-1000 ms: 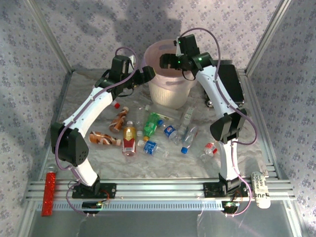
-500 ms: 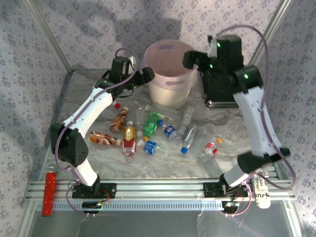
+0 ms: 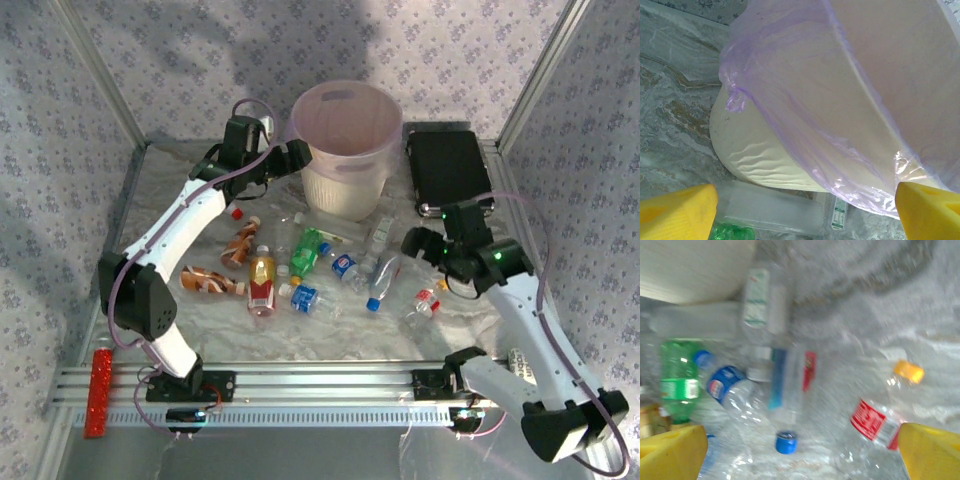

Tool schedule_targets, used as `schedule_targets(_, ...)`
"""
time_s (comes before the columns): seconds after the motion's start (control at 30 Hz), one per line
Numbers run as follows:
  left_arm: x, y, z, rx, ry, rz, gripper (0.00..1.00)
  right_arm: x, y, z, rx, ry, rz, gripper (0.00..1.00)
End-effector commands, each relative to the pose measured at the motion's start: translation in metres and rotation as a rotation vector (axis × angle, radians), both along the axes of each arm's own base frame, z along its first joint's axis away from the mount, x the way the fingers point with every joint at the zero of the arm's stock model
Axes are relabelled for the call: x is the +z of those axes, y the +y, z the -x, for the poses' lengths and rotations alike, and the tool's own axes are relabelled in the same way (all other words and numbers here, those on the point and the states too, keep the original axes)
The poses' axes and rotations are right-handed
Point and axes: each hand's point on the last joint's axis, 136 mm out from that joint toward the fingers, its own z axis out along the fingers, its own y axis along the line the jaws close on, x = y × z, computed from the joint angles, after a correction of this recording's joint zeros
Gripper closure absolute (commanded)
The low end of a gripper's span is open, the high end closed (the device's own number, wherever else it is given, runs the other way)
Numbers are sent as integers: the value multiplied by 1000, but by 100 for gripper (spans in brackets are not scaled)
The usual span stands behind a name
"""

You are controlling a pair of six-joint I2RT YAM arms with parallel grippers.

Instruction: Put the plastic bottles in the bin

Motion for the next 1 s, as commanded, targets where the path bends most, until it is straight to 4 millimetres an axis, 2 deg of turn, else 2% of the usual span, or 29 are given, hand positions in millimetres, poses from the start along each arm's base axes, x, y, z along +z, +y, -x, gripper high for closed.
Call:
schedule_targets(0.0, 21, 8, 6, 1, -51, -5, 8, -22, -3, 10, -91, 40, -24, 1)
schedule_targets(0.23, 27, 7, 6, -5, -59, 0, 8, -80, -6, 25, -157, 151, -19, 1)
schedule_targets(0.33, 25, 6, 6, -5, -56, 0, 8, -99, -8, 31, -182, 190, -14, 1)
schedule_targets(0.63, 23, 2, 2, -15, -53, 8, 8, -139, -8, 32, -203, 243, -32, 1)
schedule_targets(0.87, 18, -1, -1, -18, -44, 13, 8, -158, -8, 29, -201, 260, -40, 2)
schedule_targets(0.97, 17, -2, -2, -19, -41, 14, 8, -163, -8, 28, -196, 273, -30, 6)
